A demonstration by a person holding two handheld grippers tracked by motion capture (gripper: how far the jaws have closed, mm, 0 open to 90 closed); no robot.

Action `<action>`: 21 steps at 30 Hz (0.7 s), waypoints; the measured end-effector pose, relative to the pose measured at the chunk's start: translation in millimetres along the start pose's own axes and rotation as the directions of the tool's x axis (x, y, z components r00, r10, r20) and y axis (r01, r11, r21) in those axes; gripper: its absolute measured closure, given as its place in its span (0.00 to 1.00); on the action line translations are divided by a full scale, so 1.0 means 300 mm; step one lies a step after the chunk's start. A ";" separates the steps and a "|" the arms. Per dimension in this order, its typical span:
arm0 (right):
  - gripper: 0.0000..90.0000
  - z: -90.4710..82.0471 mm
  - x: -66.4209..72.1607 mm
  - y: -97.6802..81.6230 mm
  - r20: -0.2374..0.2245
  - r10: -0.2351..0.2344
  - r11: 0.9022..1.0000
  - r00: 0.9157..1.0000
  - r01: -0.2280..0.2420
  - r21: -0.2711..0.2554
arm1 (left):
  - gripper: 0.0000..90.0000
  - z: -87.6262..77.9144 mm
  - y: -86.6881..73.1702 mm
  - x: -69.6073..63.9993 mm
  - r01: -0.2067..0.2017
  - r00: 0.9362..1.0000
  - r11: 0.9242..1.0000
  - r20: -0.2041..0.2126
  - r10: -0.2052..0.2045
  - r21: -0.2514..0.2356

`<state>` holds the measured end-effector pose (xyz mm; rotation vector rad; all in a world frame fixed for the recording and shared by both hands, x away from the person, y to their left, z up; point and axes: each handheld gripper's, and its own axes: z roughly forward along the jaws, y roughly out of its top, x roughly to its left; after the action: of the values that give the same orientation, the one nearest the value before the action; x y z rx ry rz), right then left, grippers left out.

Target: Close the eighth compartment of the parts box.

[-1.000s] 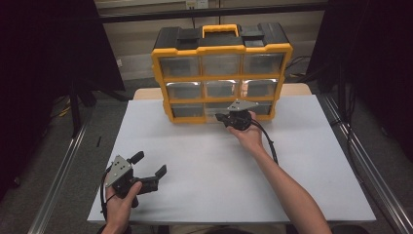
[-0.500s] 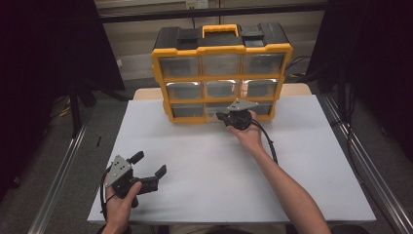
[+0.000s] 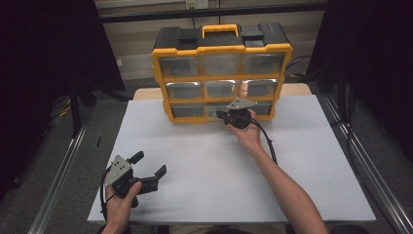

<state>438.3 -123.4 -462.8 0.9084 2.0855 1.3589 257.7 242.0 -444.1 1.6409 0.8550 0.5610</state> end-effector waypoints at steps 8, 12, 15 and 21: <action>1.00 0.007 -0.009 0.002 0.008 -0.001 1.000 1.000 0.001 -0.002 | 0.04 -0.002 0.000 0.003 -0.011 1.000 1.000 -0.005 0.011 0.006; 1.00 0.010 -0.009 0.003 0.011 0.003 1.000 1.000 -0.003 -0.002 | 0.04 -0.002 0.000 0.002 -0.004 1.000 1.000 0.000 0.004 0.004; 1.00 0.012 -0.011 0.004 0.013 0.000 1.000 1.000 0.001 -0.002 | 0.04 -0.002 0.000 0.002 -0.004 1.000 1.000 -0.004 0.004 0.002; 1.00 0.018 -0.014 0.005 0.017 0.005 1.000 1.000 -0.005 -0.004 | 0.04 -0.001 0.000 0.002 -0.003 1.000 1.000 0.002 0.003 0.005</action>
<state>445.3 -123.1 -463.3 0.9209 2.0679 1.3528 257.9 242.6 -444.1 1.6472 0.8531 0.5597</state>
